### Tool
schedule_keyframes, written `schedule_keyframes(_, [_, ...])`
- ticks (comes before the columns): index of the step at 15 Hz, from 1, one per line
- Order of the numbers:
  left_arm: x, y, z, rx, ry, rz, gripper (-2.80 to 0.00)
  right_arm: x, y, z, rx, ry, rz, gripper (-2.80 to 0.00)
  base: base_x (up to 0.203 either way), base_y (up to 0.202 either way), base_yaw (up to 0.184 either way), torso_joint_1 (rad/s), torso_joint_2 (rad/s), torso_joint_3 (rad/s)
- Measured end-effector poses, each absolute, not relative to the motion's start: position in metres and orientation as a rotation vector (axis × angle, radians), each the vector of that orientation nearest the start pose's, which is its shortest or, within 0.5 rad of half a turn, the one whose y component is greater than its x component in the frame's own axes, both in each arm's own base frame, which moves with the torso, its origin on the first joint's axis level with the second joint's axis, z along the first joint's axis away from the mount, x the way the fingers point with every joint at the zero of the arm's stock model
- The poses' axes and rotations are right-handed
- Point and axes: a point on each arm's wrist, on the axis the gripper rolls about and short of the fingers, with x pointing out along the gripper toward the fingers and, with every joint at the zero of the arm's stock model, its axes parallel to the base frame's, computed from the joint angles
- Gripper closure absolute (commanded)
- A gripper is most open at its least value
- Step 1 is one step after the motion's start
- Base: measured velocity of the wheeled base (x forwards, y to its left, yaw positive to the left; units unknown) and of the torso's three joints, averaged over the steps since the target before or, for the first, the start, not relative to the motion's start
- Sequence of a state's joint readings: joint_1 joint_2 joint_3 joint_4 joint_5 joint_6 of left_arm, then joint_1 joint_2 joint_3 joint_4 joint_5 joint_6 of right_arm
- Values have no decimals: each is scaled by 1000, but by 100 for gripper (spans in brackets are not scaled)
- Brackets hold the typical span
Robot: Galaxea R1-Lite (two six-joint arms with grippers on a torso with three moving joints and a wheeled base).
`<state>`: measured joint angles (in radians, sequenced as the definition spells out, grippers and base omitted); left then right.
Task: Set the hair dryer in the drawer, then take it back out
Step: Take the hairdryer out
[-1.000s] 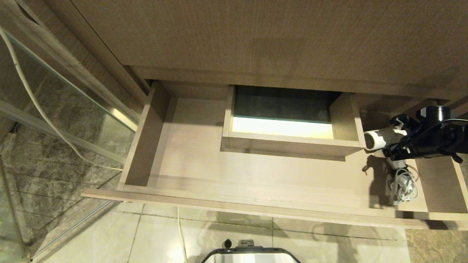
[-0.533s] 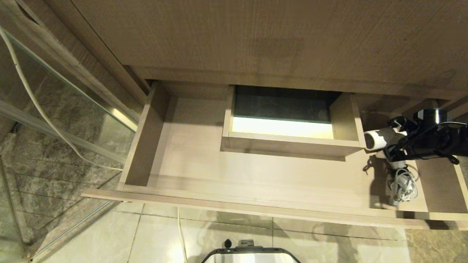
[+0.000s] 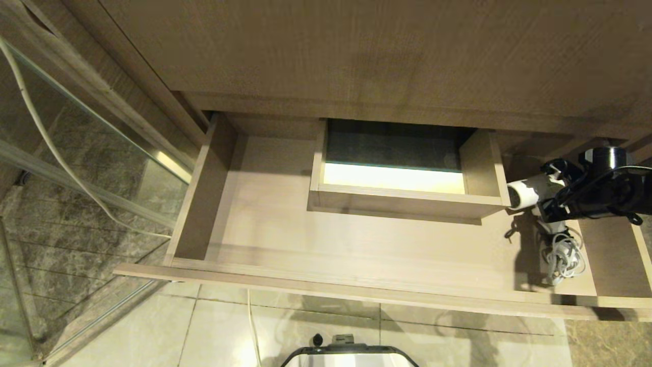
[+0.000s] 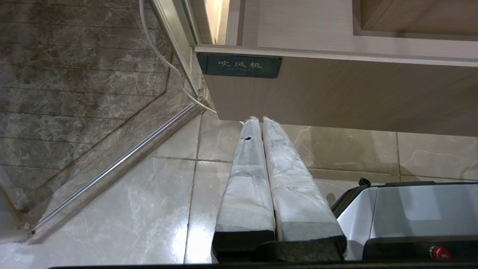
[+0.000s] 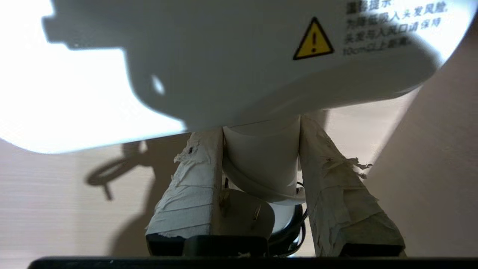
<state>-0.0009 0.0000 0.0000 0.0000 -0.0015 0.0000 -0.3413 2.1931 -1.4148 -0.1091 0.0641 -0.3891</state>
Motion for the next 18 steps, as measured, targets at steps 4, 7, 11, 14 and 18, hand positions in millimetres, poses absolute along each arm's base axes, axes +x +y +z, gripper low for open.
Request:
schedule_keyframes(4, [-23, 0, 75, 0, 0, -3, 0, 402, -142, 127, -244, 669, -143, 0, 0, 0, 0, 0, 0, 0])
schedule_keyframes(7, [-23, 0, 75, 0, 0, -3, 0, 396, -141, 141, -248, 649, -149, 0, 0, 0, 0, 0, 0, 0])
schedule_keyframes(11, [-23, 0, 75, 0, 0, -3, 0, 381, -143, 164, -304, 622, -157, 0, 0, 0, 0, 0, 0, 0])
schedule_keyframes(14, [-23, 0, 75, 0, 0, -3, 0, 361, -145, 188, -363, 620, -163, 0, 0, 0, 0, 0, 0, 0])
schedule_keyframes(18, [-23, 0, 75, 0, 0, -3, 0, 331, -141, 222, -374, 611, -183, 0, 0, 0, 0, 0, 0, 0])
